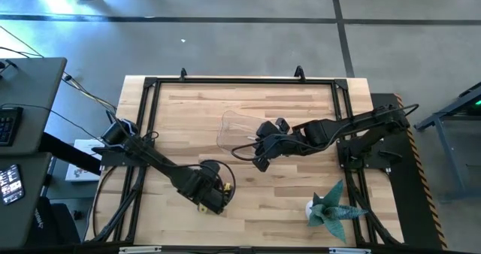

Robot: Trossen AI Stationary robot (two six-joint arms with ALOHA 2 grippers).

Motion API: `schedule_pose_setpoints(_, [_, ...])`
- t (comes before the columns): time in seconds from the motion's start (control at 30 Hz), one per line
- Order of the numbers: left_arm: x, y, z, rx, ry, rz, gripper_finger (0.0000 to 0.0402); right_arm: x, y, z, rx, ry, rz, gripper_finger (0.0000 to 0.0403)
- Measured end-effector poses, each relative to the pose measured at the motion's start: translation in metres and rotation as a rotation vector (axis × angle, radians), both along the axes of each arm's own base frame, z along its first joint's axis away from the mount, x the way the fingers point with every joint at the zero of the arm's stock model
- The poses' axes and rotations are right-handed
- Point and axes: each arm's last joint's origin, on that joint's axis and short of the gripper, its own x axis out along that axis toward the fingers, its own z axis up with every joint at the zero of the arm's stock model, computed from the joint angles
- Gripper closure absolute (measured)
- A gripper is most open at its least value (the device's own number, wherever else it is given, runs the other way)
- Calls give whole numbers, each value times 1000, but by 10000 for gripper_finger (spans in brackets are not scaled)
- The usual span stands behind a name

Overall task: Nest measuring cups in basket
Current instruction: Put the nested measuring cups into the transparent bin

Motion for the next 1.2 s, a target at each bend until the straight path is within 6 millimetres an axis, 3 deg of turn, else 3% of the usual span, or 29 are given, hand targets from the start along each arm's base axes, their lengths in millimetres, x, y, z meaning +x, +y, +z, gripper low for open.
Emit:
schedule_pose_setpoints(0.23, [-1,2,5,-25,6,-20,322,0,1,0,8,7,20,302])
schedule_pose_setpoints(0.53, [-23,7,48,-29,-79,-161,339,0,2,-1,26,19,47,302])
schedule_pose_setpoints(1.0, [-84,29,119,63,-173,-515,346,0,2,0,230,-52,-145,302])
schedule_pose_setpoints(1.2, [-119,47,142,86,-179,-565,346,0,2,0,320,-83,-243,302])
